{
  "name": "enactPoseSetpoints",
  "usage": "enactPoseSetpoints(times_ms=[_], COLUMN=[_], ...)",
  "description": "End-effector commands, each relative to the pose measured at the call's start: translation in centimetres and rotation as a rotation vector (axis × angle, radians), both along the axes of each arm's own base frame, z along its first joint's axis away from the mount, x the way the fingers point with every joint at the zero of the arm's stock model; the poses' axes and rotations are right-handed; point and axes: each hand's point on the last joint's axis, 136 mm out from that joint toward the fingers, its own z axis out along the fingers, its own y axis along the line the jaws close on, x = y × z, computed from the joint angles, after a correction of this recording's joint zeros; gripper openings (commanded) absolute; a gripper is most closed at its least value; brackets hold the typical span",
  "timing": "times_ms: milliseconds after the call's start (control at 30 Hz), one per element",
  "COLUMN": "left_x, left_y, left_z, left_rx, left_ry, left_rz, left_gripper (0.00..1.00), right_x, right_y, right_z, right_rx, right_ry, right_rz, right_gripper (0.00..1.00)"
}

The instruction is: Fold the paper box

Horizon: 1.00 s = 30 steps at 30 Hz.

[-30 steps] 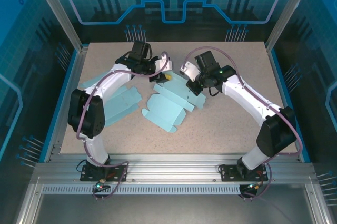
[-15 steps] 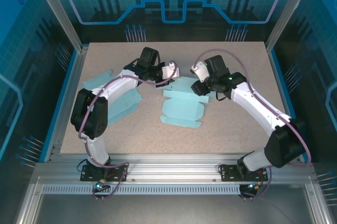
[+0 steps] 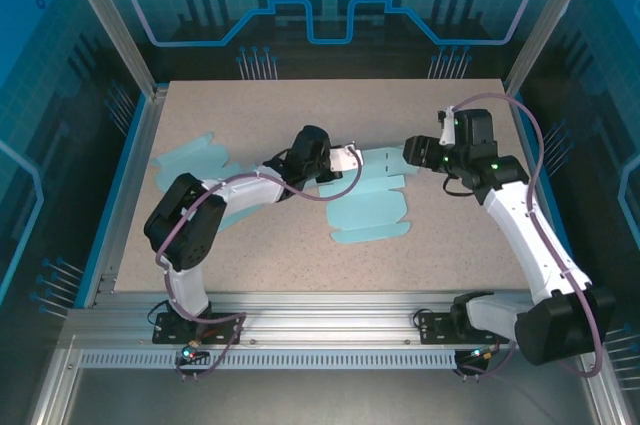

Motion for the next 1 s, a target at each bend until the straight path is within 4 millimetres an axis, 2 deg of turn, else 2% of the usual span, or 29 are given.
enactPoseSetpoints(times_ms=[0,233,567,800,967], left_x=[1.6,1.1,1.8,1.8,1.8], left_y=[0.3,-0.2,-0.2,-0.1,0.0], left_z=[3.5,2.6,1.5,1.1,0.8], left_rx=[-0.040,-0.019,0.068,0.082,0.087], left_ry=[-0.158,-0.180,-0.267,-0.276,-0.275], left_rz=[0.069,0.042,0.055,0.056,0.062], left_gripper=[0.00,0.00,0.00,0.00,0.00], right_x=[0.8,4.3,7.1,8.9,9.4], right_y=[0.8,2.2,3.8,5.1,6.4], right_z=[-0.5,-1.7,-2.6,-4.9,-6.9], right_rx=[0.150,0.167,0.088,0.056,0.083], right_ry=[0.095,0.178,0.217,0.279,0.327], right_rz=[-0.051,-0.008,0.045,0.092,0.122], right_gripper=[0.75,0.74,0.74,0.72,0.69])
